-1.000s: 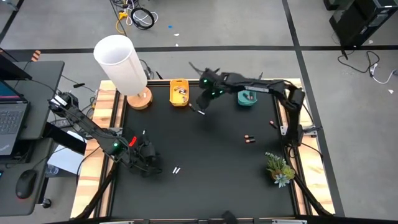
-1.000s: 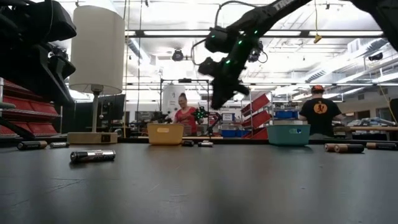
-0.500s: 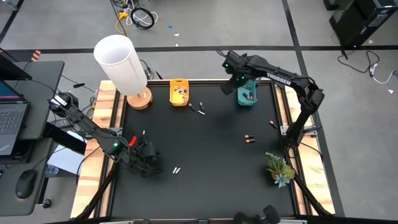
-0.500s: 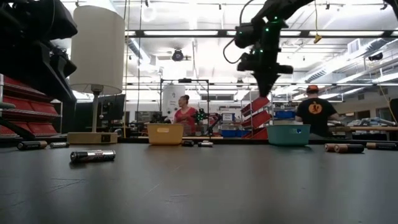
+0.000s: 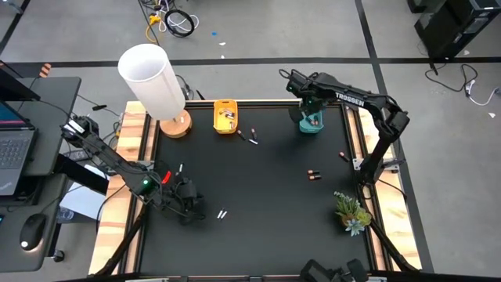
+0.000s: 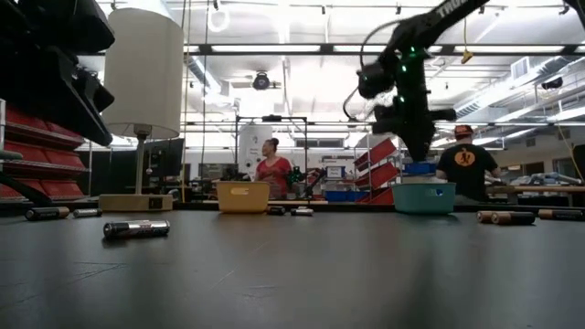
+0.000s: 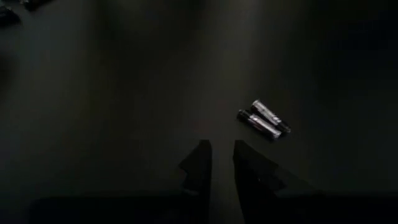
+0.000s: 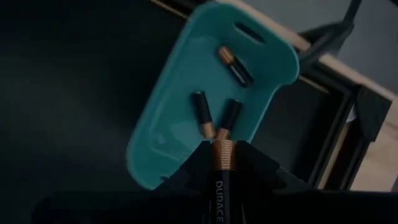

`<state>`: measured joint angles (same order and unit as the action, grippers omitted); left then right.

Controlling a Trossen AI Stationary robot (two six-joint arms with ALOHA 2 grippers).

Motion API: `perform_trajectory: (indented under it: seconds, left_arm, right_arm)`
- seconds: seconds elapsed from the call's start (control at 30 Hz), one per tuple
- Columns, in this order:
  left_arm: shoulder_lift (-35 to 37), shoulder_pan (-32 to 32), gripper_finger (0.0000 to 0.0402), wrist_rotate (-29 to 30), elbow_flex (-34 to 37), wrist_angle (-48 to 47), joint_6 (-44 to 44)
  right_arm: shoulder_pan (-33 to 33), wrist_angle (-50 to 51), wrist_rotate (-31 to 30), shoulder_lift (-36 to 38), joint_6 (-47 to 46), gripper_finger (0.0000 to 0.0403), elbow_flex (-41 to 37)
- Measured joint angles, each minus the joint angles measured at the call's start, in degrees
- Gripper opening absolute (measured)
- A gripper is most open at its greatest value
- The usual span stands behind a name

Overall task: Sort batteries
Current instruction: Put the black battery into the blue bin

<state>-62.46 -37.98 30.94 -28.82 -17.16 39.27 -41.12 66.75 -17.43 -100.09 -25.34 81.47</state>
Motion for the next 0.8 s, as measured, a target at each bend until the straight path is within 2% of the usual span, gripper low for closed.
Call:
perform_trajectory:
  seconds: [0.33,0.8]
  left_arm:
    - [0.0,0.0,0.0072,-1.13,0.0,-0.08,0.01]
    - [0.0,0.0,0.0072,-1.2,0.0,-0.43,0.0]
  right_arm:
    - [-2.01,-11.5,2.69,-0.06,1.26,0.0066,-10.2]
    - [-2.21,-14.48,2.64,-0.06,3.47,0.0122,-11.21]
